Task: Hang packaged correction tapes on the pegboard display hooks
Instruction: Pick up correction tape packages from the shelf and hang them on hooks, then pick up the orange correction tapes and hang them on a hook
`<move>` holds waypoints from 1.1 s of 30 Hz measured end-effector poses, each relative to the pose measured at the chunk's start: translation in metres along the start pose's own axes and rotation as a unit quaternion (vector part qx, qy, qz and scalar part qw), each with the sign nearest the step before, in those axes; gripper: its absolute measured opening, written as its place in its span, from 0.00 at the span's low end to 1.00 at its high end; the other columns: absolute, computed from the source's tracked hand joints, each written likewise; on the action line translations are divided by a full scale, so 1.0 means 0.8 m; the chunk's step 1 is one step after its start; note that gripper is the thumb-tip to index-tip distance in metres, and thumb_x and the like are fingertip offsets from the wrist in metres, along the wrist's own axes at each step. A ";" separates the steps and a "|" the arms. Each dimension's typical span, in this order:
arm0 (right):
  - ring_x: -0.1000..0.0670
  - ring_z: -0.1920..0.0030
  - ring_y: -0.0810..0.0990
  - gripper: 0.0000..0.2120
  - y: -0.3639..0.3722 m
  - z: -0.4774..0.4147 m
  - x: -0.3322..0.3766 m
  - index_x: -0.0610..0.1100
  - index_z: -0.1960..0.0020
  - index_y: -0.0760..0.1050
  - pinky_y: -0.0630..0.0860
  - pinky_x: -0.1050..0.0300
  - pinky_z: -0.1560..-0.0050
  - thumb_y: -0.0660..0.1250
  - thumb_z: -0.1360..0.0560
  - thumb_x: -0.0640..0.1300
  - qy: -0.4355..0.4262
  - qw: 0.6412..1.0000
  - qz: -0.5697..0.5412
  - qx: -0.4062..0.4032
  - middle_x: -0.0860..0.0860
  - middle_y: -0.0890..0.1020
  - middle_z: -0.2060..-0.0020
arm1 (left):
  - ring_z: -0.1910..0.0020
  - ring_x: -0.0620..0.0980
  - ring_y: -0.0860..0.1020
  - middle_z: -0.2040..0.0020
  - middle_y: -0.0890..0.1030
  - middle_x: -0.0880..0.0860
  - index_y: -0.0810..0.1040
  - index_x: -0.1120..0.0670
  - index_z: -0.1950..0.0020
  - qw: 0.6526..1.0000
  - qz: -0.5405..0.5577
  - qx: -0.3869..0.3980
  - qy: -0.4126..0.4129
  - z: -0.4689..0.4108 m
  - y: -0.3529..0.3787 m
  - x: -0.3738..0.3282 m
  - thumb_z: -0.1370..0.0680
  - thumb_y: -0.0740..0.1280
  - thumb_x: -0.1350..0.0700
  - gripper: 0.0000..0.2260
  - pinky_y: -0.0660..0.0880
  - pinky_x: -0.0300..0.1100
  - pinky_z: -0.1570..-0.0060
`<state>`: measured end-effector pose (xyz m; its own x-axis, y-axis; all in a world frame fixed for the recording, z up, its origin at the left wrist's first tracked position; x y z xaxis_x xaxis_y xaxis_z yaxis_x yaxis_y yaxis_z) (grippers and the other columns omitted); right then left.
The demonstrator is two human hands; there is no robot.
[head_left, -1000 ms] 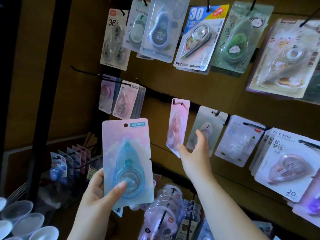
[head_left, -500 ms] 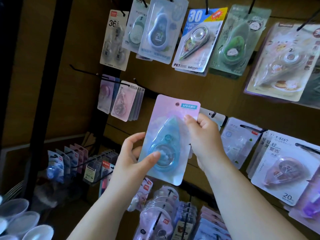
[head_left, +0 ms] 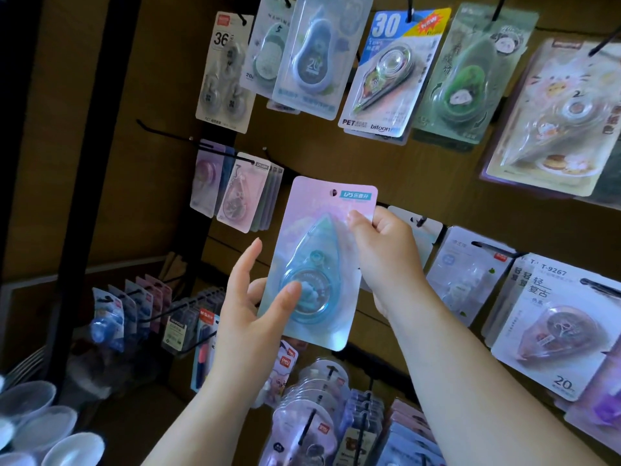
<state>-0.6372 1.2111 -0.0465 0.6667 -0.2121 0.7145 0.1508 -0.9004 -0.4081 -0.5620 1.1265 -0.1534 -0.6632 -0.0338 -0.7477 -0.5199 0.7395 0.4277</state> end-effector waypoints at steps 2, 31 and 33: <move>0.41 0.55 0.78 0.15 0.000 -0.006 0.000 0.32 0.48 0.73 0.75 0.47 0.53 0.57 0.22 0.45 -0.006 1.000 0.000 -0.005 0.39 0.81 0.53 | 0.61 0.34 0.81 0.60 0.82 0.47 0.65 0.36 0.46 1.000 -0.006 -0.002 0.005 -0.001 0.000 -0.001 0.29 0.65 0.55 0.19 0.74 0.25 0.67; 0.59 0.56 0.78 0.06 -0.028 0.041 -0.104 0.52 0.49 0.69 0.73 0.74 0.65 0.61 0.24 0.45 0.043 0.998 0.032 0.029 0.54 0.79 0.54 | 0.57 0.44 0.79 0.38 0.71 0.48 0.59 0.46 0.28 0.982 -0.169 -0.011 -0.084 -0.021 0.018 0.091 0.24 0.63 0.57 0.26 0.74 0.35 0.61; 0.60 0.61 0.79 0.05 -0.046 0.067 -0.109 0.53 0.55 0.70 0.75 0.72 0.60 0.61 0.25 0.43 0.068 0.997 0.005 0.032 0.55 0.80 0.58 | 0.65 0.37 0.79 0.47 0.76 0.47 0.68 0.48 0.36 0.990 -0.124 -0.019 -0.068 0.013 0.013 0.087 0.24 0.62 0.61 0.18 0.75 0.29 0.67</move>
<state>-0.6614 1.2830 -0.1246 0.5644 -0.2734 0.7789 0.1943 -0.8730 -0.4473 -0.6077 1.1391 -0.2061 -0.4345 -0.1183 -0.8929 -0.6799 0.6933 0.2390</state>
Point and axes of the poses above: each hand's wrist, its own z-axis away from the middle knuckle, its own y-axis out of the palm, x = y × z, the point moved 4 cm from there along -z, towards the middle knuckle
